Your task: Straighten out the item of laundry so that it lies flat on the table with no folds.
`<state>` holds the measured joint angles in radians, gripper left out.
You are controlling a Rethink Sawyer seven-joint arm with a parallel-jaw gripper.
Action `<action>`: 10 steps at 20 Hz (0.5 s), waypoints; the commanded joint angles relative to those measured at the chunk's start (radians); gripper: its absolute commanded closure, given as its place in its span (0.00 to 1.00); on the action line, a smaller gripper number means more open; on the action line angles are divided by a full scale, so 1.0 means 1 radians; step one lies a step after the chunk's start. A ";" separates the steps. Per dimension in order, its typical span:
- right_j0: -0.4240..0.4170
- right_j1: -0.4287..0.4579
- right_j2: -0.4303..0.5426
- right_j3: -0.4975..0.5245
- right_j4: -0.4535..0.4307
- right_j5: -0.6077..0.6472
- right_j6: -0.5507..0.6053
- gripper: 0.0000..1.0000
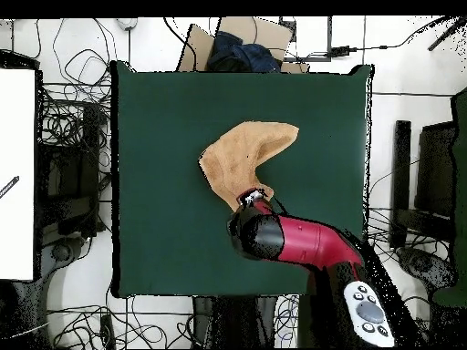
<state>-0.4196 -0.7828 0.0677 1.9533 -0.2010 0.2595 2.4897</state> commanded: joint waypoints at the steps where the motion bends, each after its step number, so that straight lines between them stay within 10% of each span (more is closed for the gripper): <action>1: -0.046 0.021 0.083 0.110 -0.125 -0.083 -0.061 0.00; 10: -0.055 0.160 0.078 -0.004 -0.193 -0.104 -0.040 0.00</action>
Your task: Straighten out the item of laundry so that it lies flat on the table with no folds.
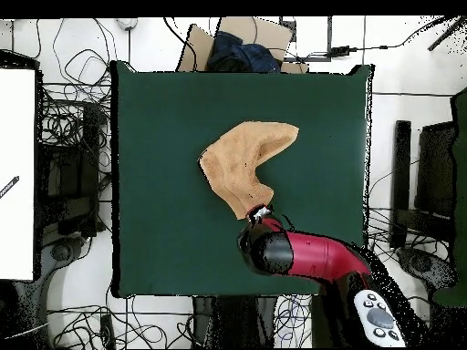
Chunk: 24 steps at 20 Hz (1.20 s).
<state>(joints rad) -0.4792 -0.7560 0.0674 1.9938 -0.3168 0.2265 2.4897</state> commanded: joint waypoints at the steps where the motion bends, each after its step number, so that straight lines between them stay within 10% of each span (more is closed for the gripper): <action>1: 0.000 0.159 0.088 -0.068 -0.075 -0.057 -0.045 0.00; 11: 0.045 0.333 0.079 -0.326 0.014 0.078 -0.018 0.00; 18: 0.115 0.281 0.078 -0.341 0.052 0.132 0.020 0.00; 19: 0.117 0.276 0.085 -0.334 0.061 0.134 0.021 1.00; 24: 0.159 0.265 0.072 -0.319 0.067 0.141 0.035 1.00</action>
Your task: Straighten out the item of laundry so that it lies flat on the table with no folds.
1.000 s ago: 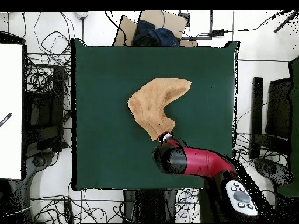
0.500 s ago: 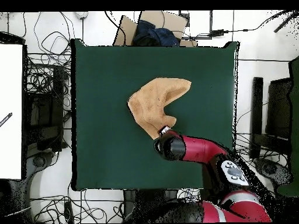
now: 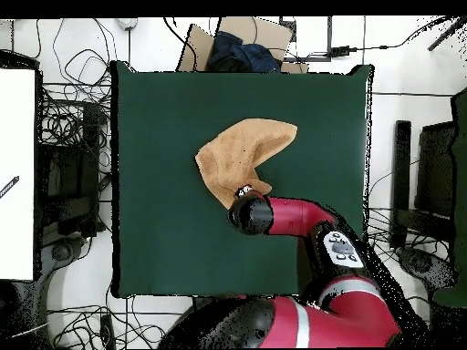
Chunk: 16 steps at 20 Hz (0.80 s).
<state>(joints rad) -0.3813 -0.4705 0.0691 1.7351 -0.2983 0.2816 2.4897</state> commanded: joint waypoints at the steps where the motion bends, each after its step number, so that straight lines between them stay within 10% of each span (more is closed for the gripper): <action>1: 0.070 -0.021 0.067 -0.055 0.047 0.079 0.039 1.00; 16: 0.054 -0.036 0.050 0.018 0.043 0.005 0.058 1.00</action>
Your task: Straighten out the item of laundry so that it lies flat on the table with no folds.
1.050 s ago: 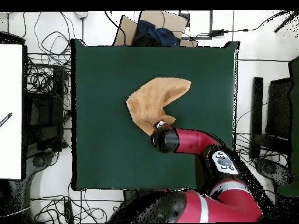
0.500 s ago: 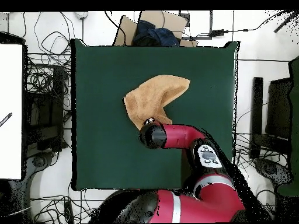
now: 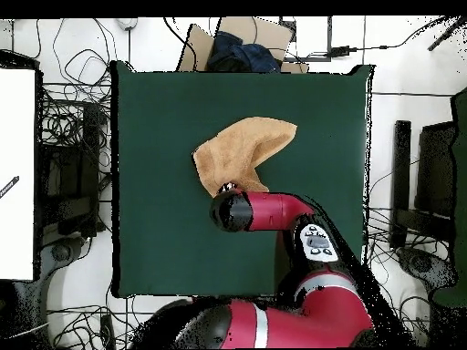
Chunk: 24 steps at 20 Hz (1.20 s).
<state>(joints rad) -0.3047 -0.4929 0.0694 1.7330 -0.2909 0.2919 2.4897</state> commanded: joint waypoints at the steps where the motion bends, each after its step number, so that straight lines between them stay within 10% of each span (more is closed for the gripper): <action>1: -0.027 -0.016 0.050 0.025 0.029 -0.012 0.054 1.00; 24: 0.092 -0.206 0.021 0.060 0.102 0.200 0.081 1.00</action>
<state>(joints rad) -0.2214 -0.6736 0.0690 1.7517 -0.2374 0.4264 2.4897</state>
